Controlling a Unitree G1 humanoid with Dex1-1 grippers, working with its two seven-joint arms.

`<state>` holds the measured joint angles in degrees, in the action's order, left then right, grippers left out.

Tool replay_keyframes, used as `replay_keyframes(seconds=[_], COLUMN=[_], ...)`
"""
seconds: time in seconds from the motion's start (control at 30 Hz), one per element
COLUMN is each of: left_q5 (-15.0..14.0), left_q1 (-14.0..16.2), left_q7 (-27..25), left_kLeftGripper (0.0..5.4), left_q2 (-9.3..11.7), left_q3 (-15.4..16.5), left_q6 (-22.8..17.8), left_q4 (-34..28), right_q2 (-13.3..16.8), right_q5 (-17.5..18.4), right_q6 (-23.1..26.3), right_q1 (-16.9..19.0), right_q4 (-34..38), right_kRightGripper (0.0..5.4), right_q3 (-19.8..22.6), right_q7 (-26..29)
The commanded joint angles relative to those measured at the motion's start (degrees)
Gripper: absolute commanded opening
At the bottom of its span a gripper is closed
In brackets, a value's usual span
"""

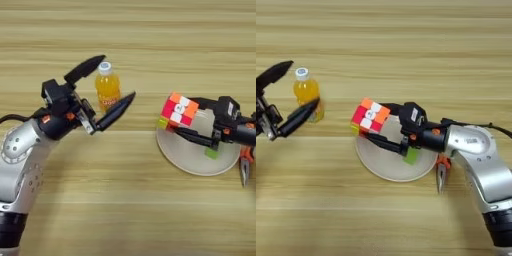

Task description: Move the objects on the table

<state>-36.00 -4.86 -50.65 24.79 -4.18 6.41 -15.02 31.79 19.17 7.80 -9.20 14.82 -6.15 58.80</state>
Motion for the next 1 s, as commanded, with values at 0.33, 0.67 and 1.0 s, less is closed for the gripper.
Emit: replay_keyframes(seconds=[0.33, 0.67, 1.0], left_q5=[5.1, 9.5, 9.6], left_q1=[1.1, -0.9, -0.6], left_q7=[-11.4, -13.5, -13.5], left_kLeftGripper=[5.4, 5.4, 4.91], left_q2=[4.1, 3.5, 2.5], left_q3=[-8.2, -11.4, -12.0], left_q6=[-7.3, -7.9, -7.1], left_q4=[0.2, 0.9, 0.5], right_q2=[6.2, 7.9, 7.0], right_q5=[3.3, 5.4, 5.3], right_q6=[1.7, 4.8, 5.6], right_q1=[-2.4, -3.2, -2.9], right_q4=[5.5, 9.2, 9.7], right_kRightGripper=[3.35, 3.35, 3.35], right_q3=[-1.6, -3.0, -4.2], right_q7=[9.5, 11.7, 11.3])
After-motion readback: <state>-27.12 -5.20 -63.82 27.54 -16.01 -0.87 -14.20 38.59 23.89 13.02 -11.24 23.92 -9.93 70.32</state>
